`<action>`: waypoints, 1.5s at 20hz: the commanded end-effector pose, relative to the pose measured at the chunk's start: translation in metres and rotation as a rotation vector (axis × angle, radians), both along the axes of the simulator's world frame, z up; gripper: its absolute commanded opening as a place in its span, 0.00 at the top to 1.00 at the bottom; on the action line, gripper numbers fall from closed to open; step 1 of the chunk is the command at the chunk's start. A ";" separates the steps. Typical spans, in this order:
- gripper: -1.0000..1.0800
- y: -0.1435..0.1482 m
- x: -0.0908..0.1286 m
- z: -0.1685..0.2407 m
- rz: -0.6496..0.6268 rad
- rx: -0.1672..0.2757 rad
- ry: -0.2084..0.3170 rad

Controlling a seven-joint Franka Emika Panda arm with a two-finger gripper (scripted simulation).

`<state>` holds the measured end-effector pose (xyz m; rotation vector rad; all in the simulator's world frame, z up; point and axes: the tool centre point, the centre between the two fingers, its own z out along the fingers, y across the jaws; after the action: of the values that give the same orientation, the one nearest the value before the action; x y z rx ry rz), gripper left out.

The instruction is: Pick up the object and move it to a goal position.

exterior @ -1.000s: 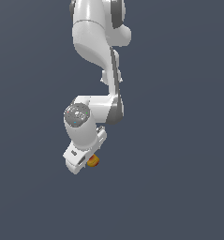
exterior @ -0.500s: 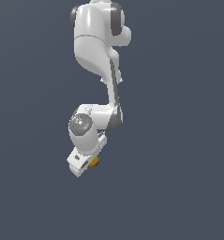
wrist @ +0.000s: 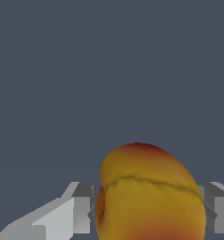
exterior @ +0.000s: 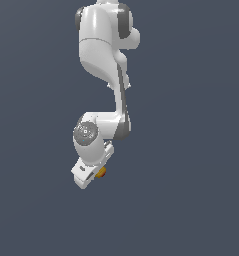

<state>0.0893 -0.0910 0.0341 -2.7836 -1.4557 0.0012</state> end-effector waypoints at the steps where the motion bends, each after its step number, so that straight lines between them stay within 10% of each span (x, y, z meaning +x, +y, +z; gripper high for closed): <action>1: 1.00 0.000 0.000 0.000 0.000 0.000 -0.001; 16: 1.00 0.008 -0.014 0.018 0.000 0.000 0.000; 30: 1.00 0.039 -0.072 0.093 0.000 -0.002 0.000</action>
<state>0.0253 -0.0565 0.1164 -2.7838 -1.4562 0.0049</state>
